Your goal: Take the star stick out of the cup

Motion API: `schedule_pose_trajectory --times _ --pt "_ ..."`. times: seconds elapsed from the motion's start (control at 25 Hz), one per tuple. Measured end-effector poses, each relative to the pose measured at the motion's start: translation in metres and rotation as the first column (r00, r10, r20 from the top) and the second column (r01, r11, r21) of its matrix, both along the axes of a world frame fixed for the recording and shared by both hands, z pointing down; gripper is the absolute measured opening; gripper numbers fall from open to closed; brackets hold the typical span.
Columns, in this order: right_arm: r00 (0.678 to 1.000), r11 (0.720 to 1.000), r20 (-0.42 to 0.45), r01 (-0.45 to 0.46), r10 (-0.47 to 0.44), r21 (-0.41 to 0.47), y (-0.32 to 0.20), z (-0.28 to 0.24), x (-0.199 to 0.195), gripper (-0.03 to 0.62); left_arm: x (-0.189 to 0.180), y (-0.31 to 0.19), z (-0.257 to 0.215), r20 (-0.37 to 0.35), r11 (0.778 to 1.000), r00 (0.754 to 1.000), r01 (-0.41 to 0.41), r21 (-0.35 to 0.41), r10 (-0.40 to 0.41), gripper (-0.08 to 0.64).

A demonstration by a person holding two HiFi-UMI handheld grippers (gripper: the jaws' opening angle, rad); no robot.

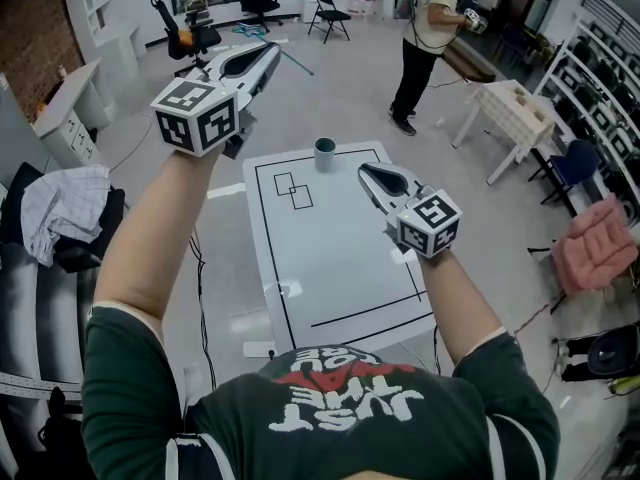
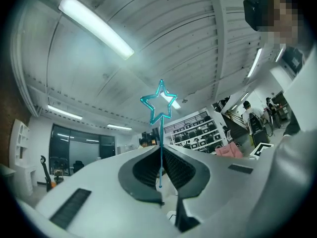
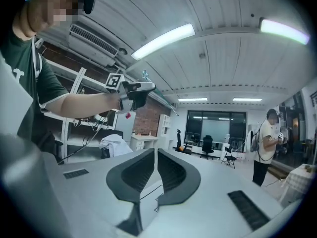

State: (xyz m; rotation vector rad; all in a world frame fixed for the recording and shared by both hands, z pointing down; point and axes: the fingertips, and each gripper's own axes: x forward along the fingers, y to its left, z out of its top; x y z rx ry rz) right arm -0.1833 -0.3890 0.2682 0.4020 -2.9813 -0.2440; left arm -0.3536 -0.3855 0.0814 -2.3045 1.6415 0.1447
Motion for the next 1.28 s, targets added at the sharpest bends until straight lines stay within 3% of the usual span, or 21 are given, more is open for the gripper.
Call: schedule_pose_trajectory --times 0.28,0.48,0.72,0.92,1.28 --pt "0.998 0.998 0.037 0.055 -0.057 0.029 0.019 -0.029 0.034 0.035 0.03 0.045 -0.05 0.041 0.998 0.999 0.03 0.049 -0.032 0.018" --pt "0.986 0.987 0.054 0.154 -0.156 0.044 0.016 -0.044 0.072 0.035 0.074 0.065 -0.064 0.014 0.995 0.997 0.08 0.066 -0.081 0.018" --pt "0.964 0.965 0.046 0.26 -0.262 0.034 0.002 -0.038 0.138 0.035 0.142 0.07 -0.027 -0.071 0.993 0.991 0.118 0.015 -0.117 0.018" --pt "0.95 0.949 0.001 0.31 -0.311 0.048 -0.007 -0.018 0.182 0.035 0.182 0.077 0.03 -0.157 0.983 0.97 0.176 -0.059 -0.183 0.018" --pt "0.92 0.92 -0.005 0.392 -0.392 -0.009 -0.005 0.032 0.2 0.035 0.196 0.104 0.121 -0.277 0.959 0.924 0.217 -0.185 -0.262 0.018"
